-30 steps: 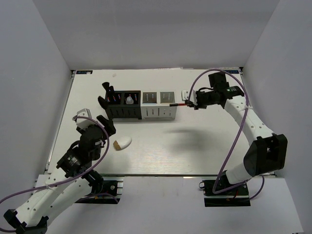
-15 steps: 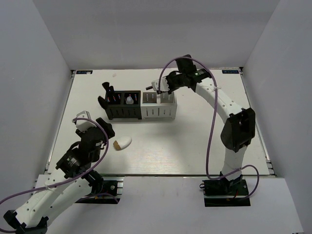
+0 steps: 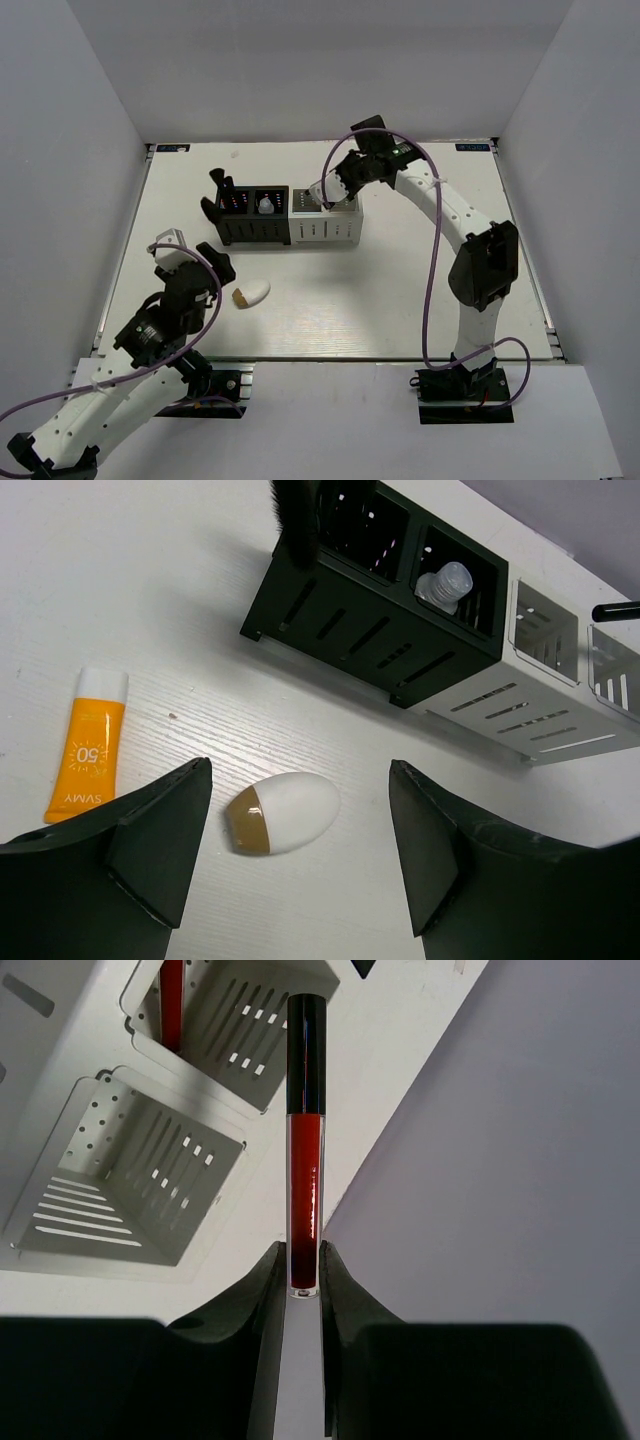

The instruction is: Organize the makeup

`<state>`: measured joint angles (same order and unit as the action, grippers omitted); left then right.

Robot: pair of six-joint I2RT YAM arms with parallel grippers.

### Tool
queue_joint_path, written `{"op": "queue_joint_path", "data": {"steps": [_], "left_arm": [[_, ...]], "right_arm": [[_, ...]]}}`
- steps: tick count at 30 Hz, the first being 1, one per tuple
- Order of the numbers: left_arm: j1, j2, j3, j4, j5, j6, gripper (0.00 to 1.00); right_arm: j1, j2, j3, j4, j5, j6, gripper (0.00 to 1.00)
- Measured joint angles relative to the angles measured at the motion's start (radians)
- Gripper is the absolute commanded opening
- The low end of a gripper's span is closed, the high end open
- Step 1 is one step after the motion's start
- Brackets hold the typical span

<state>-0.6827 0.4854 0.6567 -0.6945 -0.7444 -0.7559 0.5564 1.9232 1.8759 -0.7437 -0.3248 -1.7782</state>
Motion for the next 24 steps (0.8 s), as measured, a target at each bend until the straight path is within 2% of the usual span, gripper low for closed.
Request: {"op": "queue_joint_path", "data": {"steps": [15, 19, 20, 22, 24], "left_arm": [[0.000, 0.010, -0.005, 0.021, 0.011, 0.015, 0.83], [0.000, 0.010, -0.006, 0.022, 0.011, 0.015, 0.84], [0.000, 0.011, -0.007, 0.022, 0.011, 0.015, 0.85], [0.000, 0.016, -0.008, 0.022, 0.011, 0.015, 0.86], [0.000, 0.029, -0.008, 0.023, 0.011, 0.015, 0.86]], "right_arm": [[0.082, 0.087, 0.000, -0.003, 0.082, -0.072, 0.01], [0.089, 0.089, 0.000, -0.002, 0.091, -0.077, 0.17], [0.090, 0.089, 0.000, -0.002, 0.091, -0.077, 0.26], [0.092, 0.090, 0.000, -0.002, 0.093, -0.078, 0.35], [0.095, 0.090, 0.000, 0.000, 0.093, -0.077, 0.41]]}}
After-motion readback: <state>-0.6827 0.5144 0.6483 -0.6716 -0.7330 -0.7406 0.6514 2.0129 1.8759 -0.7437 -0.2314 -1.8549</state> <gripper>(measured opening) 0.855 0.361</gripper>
